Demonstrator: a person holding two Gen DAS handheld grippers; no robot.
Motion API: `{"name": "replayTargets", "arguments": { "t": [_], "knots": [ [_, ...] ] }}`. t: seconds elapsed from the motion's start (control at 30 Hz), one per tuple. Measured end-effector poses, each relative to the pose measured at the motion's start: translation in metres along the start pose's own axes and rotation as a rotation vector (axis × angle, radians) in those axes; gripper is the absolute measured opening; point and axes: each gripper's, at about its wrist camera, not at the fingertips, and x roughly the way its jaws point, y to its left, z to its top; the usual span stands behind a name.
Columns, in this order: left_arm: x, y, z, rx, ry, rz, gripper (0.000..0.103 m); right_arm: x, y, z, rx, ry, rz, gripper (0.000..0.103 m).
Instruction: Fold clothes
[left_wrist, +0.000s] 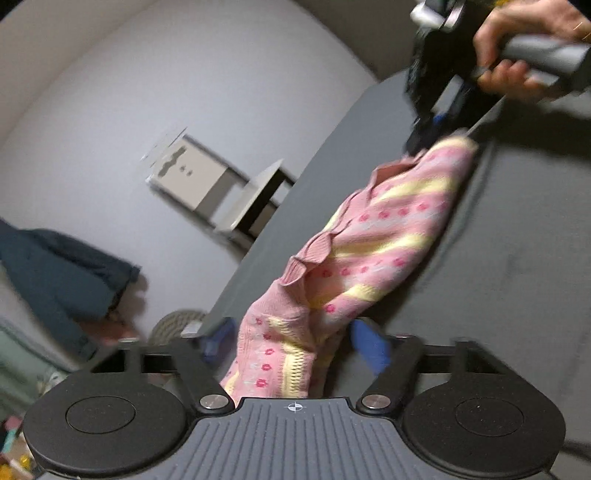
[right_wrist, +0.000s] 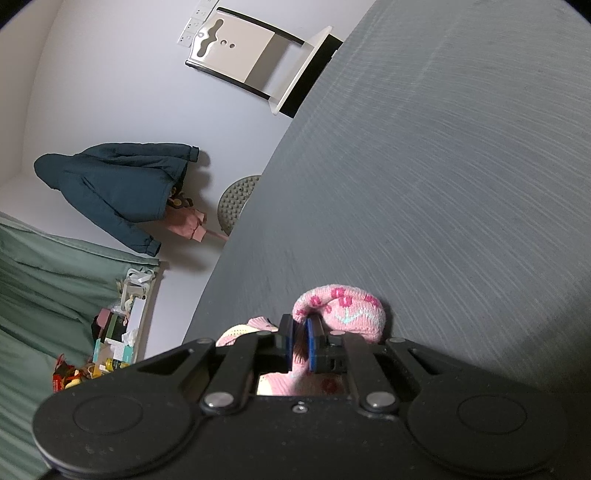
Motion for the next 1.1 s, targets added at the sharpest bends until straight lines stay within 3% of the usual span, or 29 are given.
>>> {"name": "replayTargets", "arguments": {
  "t": [0.03,0.17,0.3,0.37,0.5,0.6,0.8,0.93,1.03,1.1],
  "knots": [
    [0.007,-0.001,0.003,-0.014,0.023,0.009,0.045,0.0,0.0,0.0,0.001,0.0,0.001,0.009],
    [0.025,0.006,0.007,-0.144,0.069,0.014,0.037,0.001,-0.001,0.001,0.009,0.004,0.004,0.009],
    [0.023,0.025,-0.001,-0.231,0.051,-0.007,0.01,0.0,-0.003,0.003,0.019,0.0,0.006,0.009],
    [0.018,0.043,-0.008,-0.271,0.035,-0.029,0.009,0.0,-0.005,0.003,0.022,-0.002,0.006,0.009],
    [0.006,0.08,-0.017,-0.32,0.003,0.015,0.009,0.001,-0.005,0.003,0.021,-0.001,0.003,0.009],
    [0.015,0.1,-0.022,-0.31,0.027,0.0,0.009,0.0,-0.004,0.003,0.016,-0.001,0.001,0.009],
    [0.056,0.107,-0.016,-0.212,0.1,-0.118,0.009,-0.001,-0.004,0.003,0.012,0.001,-0.001,0.009],
    [0.069,0.118,-0.019,-0.314,0.144,-0.157,0.01,-0.001,-0.004,0.003,0.013,0.004,0.001,0.009],
    [0.061,0.13,-0.027,-0.413,0.125,-0.167,0.011,0.0,-0.004,0.004,0.018,0.007,0.003,0.009],
    [0.054,0.134,-0.032,-0.425,0.1,-0.188,0.016,0.0,-0.004,0.004,0.019,0.008,0.002,0.009]
  ]
}}
